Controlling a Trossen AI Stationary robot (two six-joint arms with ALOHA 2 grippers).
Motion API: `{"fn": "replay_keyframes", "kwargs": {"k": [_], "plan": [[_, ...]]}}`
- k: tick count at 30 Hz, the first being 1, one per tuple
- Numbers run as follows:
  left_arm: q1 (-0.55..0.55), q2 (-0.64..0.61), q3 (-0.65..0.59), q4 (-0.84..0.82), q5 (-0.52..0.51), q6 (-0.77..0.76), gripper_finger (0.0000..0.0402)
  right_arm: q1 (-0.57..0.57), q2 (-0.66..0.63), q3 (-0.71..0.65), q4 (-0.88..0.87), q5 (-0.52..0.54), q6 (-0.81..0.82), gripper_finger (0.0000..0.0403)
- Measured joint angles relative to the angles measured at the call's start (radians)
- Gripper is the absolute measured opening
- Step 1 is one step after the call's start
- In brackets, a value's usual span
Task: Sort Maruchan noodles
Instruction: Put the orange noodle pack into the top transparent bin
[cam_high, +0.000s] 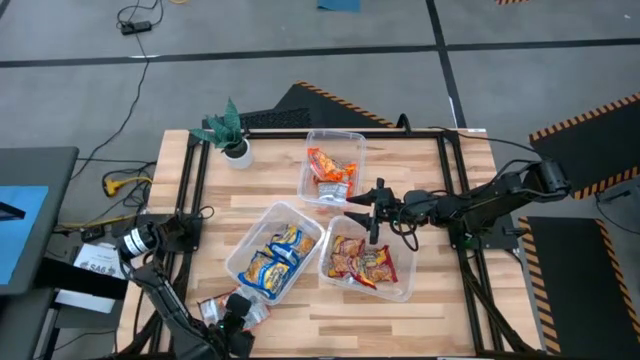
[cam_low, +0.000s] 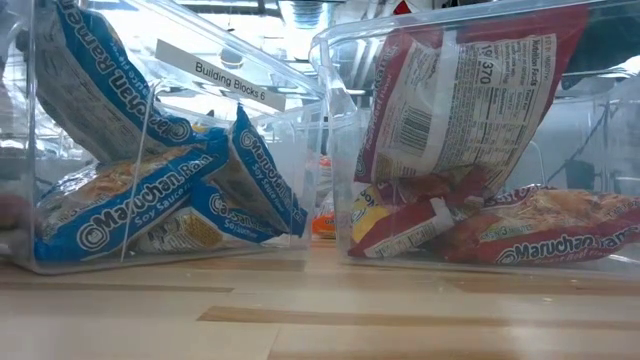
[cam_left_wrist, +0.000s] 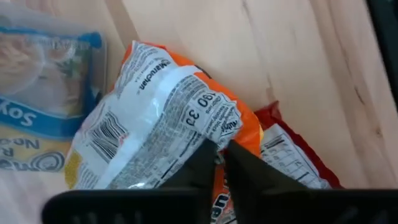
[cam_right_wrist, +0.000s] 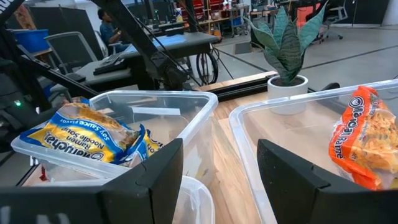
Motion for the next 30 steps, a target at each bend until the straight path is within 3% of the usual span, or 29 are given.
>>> {"fn": "replay_keyframes", "kwargs": {"k": [9, 21, 30], "plan": [[0.008, 0.000, 0.110, -0.067, -0.004, 0.011, 0.0001, 0.000, 0.000, 0.000, 0.000, 0.000, 0.000, 0.0226], [0.003, 0.000, 0.371, -0.509, -0.092, -0.034, 0.0000, 0.000, 0.000, 0.000, 0.000, 0.000, 0.000, 0.0226], [-0.002, -0.001, 0.615, -0.533, -0.061, -0.032, 0.0000, 0.000, 0.000, 0.000, 0.000, 0.000, 0.000, 0.0226]]}}
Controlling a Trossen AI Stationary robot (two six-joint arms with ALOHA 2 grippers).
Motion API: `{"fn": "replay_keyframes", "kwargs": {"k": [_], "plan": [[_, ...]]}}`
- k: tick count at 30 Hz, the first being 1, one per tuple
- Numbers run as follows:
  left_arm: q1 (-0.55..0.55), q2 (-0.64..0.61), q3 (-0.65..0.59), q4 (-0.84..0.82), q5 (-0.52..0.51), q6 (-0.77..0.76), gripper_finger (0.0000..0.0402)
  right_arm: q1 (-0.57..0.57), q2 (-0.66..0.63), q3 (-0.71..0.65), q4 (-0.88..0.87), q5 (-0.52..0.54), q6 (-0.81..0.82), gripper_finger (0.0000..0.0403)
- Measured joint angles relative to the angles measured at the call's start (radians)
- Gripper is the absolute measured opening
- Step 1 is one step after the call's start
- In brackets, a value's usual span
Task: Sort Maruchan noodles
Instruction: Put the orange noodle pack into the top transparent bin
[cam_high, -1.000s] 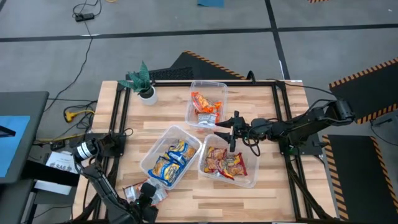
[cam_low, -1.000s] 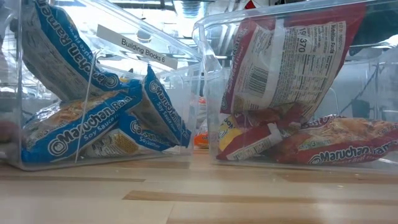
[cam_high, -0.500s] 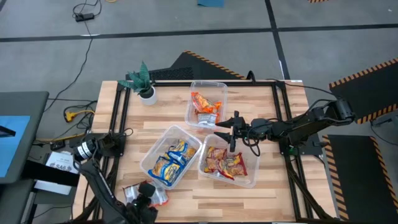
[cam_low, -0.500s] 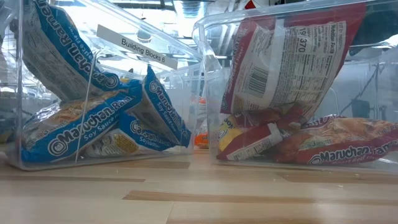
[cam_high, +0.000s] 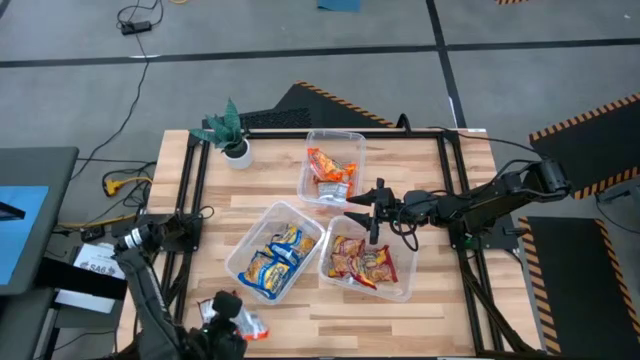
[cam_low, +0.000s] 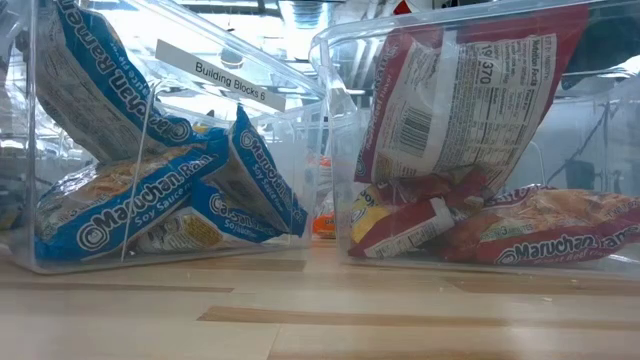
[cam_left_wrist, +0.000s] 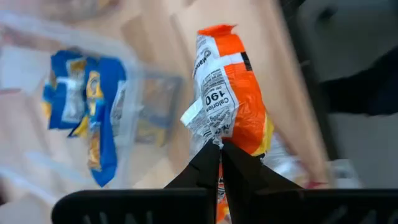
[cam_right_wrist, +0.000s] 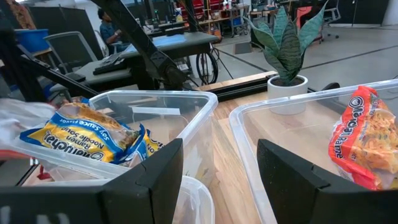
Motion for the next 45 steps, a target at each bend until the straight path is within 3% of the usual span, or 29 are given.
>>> {"fn": "replay_keyframes", "kwargs": {"k": [5, 10, 15, 26, 31, 39, 45], "plan": [[-0.015, 0.000, 0.161, -0.004, -0.006, 0.049, 0.0000, 0.000, 0.000, 0.000, 0.000, 0.000, 0.000, 0.0226], [-0.017, -0.008, 0.298, -0.015, -0.171, 0.287, 0.0000, 0.000, 0.000, 0.000, 0.000, 0.000, 0.000, 0.0226], [0.048, -0.112, 0.269, -0.017, -0.299, 0.466, 0.0000, 0.000, 0.000, 0.000, 0.000, 0.000, 0.000, 0.0226], [0.350, -0.329, 0.250, 0.040, -0.366, 0.724, 0.0000, -0.026, 0.000, 0.000, -0.002, 0.000, -0.001, 0.0226], [0.529, -0.383, 0.250, 0.173, -0.273, 0.859, 0.0000, -0.025, 0.000, 0.000, -0.002, 0.000, 0.000, 0.0226], [0.796, -0.356, 0.242, 0.357, 0.023, 1.025, 0.0000, -0.025, 0.000, 0.000, -0.002, 0.000, 0.000, 0.0226], [0.939, -0.348, 0.105, 0.464, 0.088, 1.072, 0.0000, -0.025, 0.000, 0.000, -0.018, 0.000, 0.000, 0.0226]]}}
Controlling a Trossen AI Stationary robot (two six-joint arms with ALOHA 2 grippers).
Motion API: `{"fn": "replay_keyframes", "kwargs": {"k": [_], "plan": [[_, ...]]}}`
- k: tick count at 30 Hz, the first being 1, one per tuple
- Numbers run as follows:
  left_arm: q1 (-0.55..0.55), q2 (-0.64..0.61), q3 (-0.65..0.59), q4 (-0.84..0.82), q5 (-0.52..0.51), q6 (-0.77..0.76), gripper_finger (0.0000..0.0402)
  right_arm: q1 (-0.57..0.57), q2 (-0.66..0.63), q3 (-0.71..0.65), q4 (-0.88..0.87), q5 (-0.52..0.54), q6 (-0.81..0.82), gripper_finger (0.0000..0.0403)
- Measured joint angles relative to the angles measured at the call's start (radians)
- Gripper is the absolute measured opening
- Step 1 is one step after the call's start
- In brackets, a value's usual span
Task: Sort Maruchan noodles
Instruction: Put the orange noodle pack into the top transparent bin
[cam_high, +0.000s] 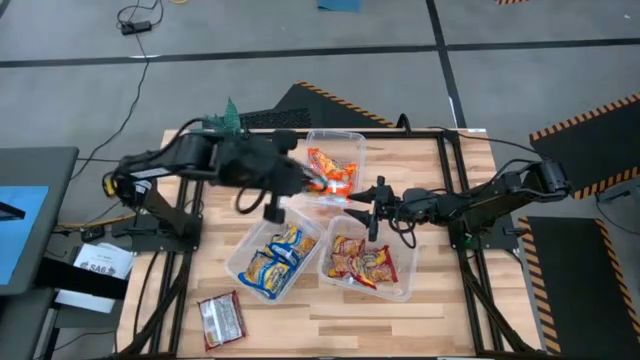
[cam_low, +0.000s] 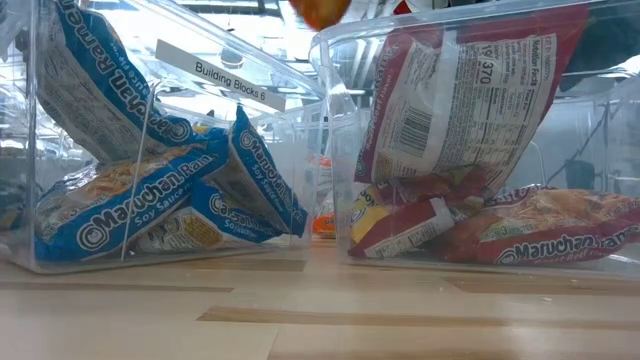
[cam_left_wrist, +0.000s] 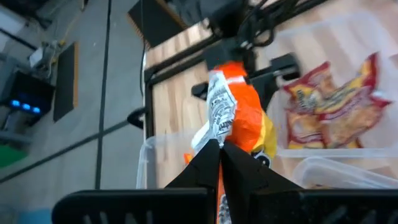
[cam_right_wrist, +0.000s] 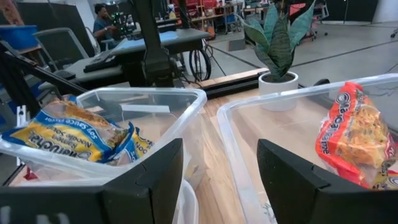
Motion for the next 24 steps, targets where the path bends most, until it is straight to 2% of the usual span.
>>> {"fn": "replay_keyframes", "kwargs": {"k": [4, 11, 15, 24], "plan": [[0.093, 0.000, -0.106, 0.061, 0.069, 0.001, 0.0000, 0.000, 0.000, 0.000, -0.024, 0.000, 0.000, 0.0226], [0.240, -0.002, -0.319, 0.370, 0.205, -0.001, 0.0000, 0.000, 0.000, 0.000, -0.027, 0.000, 0.024, 0.0226], [0.284, 0.000, -0.428, 0.499, 0.216, -0.021, 0.0000, 0.000, 0.000, 0.000, -0.027, 0.000, 0.025, 0.0226], [0.314, -0.019, -0.458, 0.520, 0.222, -0.085, 0.0002, 0.000, 0.000, 0.000, -0.035, 0.000, 0.027, 0.0226]]}}
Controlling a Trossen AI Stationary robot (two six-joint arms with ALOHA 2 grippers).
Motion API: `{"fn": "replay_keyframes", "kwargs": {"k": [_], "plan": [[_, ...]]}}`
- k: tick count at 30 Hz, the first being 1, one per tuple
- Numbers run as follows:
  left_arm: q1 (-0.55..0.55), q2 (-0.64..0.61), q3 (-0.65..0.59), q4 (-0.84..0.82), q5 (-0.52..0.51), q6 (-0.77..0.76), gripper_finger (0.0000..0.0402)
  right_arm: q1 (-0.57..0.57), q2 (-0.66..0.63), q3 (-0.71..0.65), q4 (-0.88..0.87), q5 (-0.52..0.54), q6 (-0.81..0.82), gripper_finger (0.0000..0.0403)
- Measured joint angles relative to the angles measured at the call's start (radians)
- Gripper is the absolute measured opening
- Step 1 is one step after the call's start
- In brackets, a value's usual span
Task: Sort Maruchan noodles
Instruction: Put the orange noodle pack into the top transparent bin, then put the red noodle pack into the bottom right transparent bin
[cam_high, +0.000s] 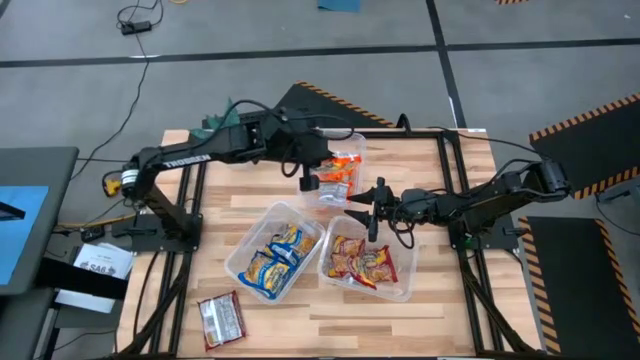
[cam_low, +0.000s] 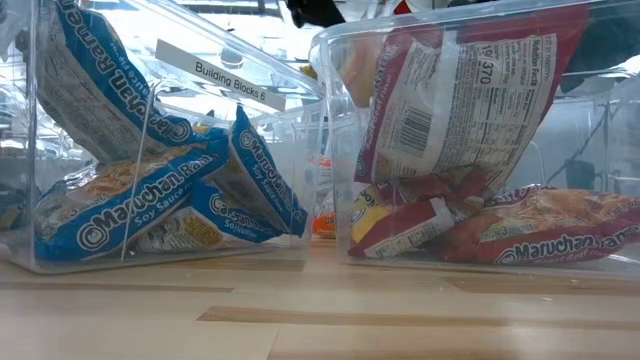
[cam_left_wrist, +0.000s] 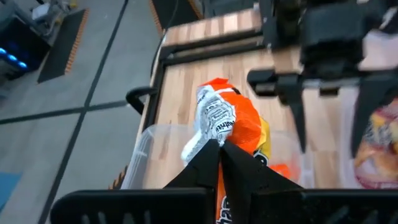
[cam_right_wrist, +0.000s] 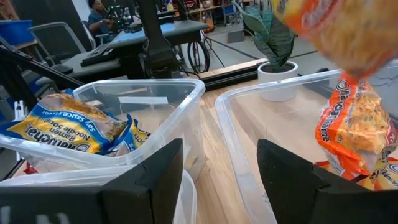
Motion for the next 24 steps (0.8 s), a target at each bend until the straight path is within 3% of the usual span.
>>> {"fn": "replay_keyframes", "kwargs": {"k": [5, 16, 20, 24], "plan": [[0.003, -0.048, 0.000, 0.007, 0.001, -0.057, 0.0037, 0.000, 0.000, 0.000, -0.002, 0.000, 0.000, 0.0226], [0.000, -0.156, 0.001, -0.037, -0.026, -0.146, 0.0175, 0.000, 0.000, 0.000, -0.003, 0.000, 0.000, 0.0226], [-0.009, -0.219, -0.013, -0.113, -0.011, -0.215, 0.0187, 0.000, 0.000, 0.000, -0.007, 0.000, -0.001, 0.0226], [-0.045, -0.339, -0.172, -0.037, -0.004, -0.272, 0.0182, 0.000, 0.000, 0.000, -0.007, 0.000, 0.000, 0.0226]]}}
